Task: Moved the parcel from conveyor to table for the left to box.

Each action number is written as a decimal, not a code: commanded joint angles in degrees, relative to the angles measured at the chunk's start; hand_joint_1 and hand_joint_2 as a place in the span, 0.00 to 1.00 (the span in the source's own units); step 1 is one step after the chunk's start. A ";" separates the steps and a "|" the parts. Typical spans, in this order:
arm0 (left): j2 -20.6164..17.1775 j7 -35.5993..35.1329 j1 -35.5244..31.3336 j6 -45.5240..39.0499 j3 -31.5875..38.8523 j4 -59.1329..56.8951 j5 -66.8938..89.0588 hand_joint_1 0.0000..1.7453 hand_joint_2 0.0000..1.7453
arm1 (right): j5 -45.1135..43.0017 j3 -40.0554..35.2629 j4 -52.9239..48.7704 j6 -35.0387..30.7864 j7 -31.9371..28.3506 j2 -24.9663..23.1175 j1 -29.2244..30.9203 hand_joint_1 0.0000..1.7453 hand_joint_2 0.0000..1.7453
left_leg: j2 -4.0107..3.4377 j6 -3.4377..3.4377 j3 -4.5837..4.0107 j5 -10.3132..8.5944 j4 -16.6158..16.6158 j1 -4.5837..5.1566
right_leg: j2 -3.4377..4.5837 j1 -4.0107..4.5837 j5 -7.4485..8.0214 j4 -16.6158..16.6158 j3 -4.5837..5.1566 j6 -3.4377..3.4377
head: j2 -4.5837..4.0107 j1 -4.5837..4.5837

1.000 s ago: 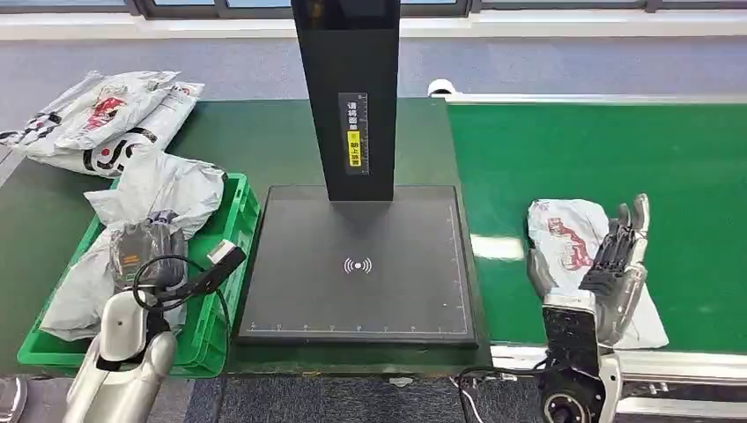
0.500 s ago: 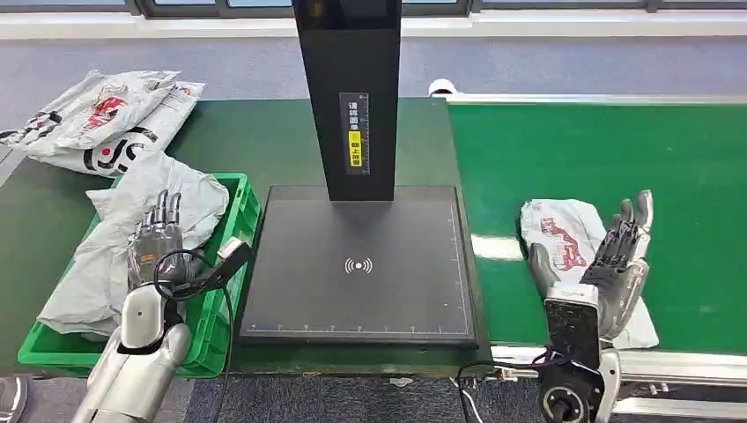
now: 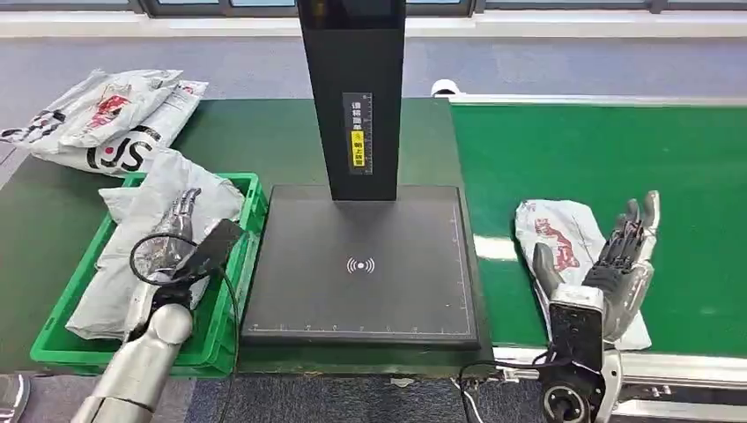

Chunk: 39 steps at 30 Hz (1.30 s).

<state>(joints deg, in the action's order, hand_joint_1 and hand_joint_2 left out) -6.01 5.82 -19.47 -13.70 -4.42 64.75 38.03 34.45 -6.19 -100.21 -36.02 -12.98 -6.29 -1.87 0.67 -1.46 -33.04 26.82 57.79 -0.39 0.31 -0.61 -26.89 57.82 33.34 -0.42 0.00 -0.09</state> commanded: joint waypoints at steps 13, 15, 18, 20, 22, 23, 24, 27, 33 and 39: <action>6.38 2.97 5.68 5.25 -23.11 28.25 -31.69 0.00 1.00 | 11.50 10.45 17.57 -0.60 10.46 -1.08 -1.38 0.00 1.00 | 0.14 0.28 0.12 0.09 -0.07 0.15 | -0.25 -0.12 0.02 -0.33 -0.29 0.21 | 0.00 0.00; 6.70 2.65 6.23 5.29 -23.43 26.47 -31.99 0.00 1.00 | 14.42 11.51 19.05 1.16 13.36 -1.45 -1.60 0.00 1.00 | 0.00 0.28 0.16 0.13 -0.06 0.19 | -0.11 -0.14 0.01 -0.26 -0.27 0.22 | 0.00 0.00; 7.68 2.36 6.46 4.41 -22.92 23.43 -31.82 0.00 1.00 | 24.38 13.73 25.73 6.43 22.84 -1.07 -0.66 0.00 1.00 | -0.03 0.27 0.22 0.11 -0.10 0.17 | -0.08 -0.12 0.03 -0.33 -0.33 0.21 | 0.00 0.00; 7.98 2.40 6.48 4.30 -22.40 23.25 -31.82 0.00 1.00 | 27.21 15.04 28.99 6.29 24.11 -1.10 -0.04 0.00 1.00 | 0.01 0.29 0.29 0.06 -0.19 0.12 | -0.15 -0.07 0.09 -0.47 -0.44 0.22 | 0.00 0.00; 7.97 2.40 6.71 4.25 -22.18 23.63 -31.81 0.00 1.00 | 27.31 15.43 29.71 6.15 23.94 -1.20 -0.09 0.00 1.00 | -0.01 0.28 0.24 0.04 -0.17 0.13 | -0.13 -0.08 0.10 -0.44 -0.37 0.22 | 0.00 0.00; 7.93 2.39 6.82 4.17 -21.90 24.15 -31.80 0.00 1.00 | 28.11 16.21 30.15 6.70 24.75 -1.52 -0.04 0.00 1.00 | -0.05 0.27 0.19 0.09 -0.09 0.19 | -0.07 -0.15 0.04 -0.29 -0.27 0.21 | 0.00 0.00; 7.93 2.39 6.82 4.17 -21.90 24.15 -31.80 0.00 1.00 | 28.11 16.21 30.15 6.70 24.75 -1.52 -0.04 0.00 1.00 | -0.08 0.26 0.10 0.13 -0.01 0.18 | -0.03 -0.14 0.01 -0.21 -0.18 0.21 | 0.00 0.00; 7.46 2.06 7.60 3.50 -20.69 25.92 -31.11 0.00 1.00 | 33.43 18.61 32.60 9.00 28.36 -2.10 0.55 0.00 1.00 | -0.11 0.26 0.14 0.14 -0.03 0.17 | -0.01 -0.13 0.02 -0.25 -0.21 0.21 | 0.00 0.00; 7.85 1.53 9.10 3.26 -19.63 27.20 -30.38 0.00 1.00 | 36.83 21.51 39.16 8.58 29.53 -1.32 3.13 0.00 1.00 | -0.17 0.25 0.09 0.15 0.00 0.19 | 0.06 -0.15 0.02 -0.18 -0.14 0.21 | 0.00 0.00; 8.24 0.71 10.87 3.57 -18.75 28.77 -29.22 0.00 1.00 | 39.55 24.09 45.51 8.00 30.68 -0.40 5.28 0.00 1.00 | -0.14 0.28 0.16 0.12 -0.05 0.18 | 0.01 -0.14 0.05 -0.28 -0.25 0.22 | 0.00 0.00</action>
<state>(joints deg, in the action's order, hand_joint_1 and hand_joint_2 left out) 2.10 7.46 -9.72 -10.34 -23.78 93.59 8.11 72.43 11.78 -66.69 -27.93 17.05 -7.26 -0.98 0.56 -1.21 -33.06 26.97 57.86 -0.17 0.36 -0.80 -26.90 57.74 33.31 -0.20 0.00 -0.09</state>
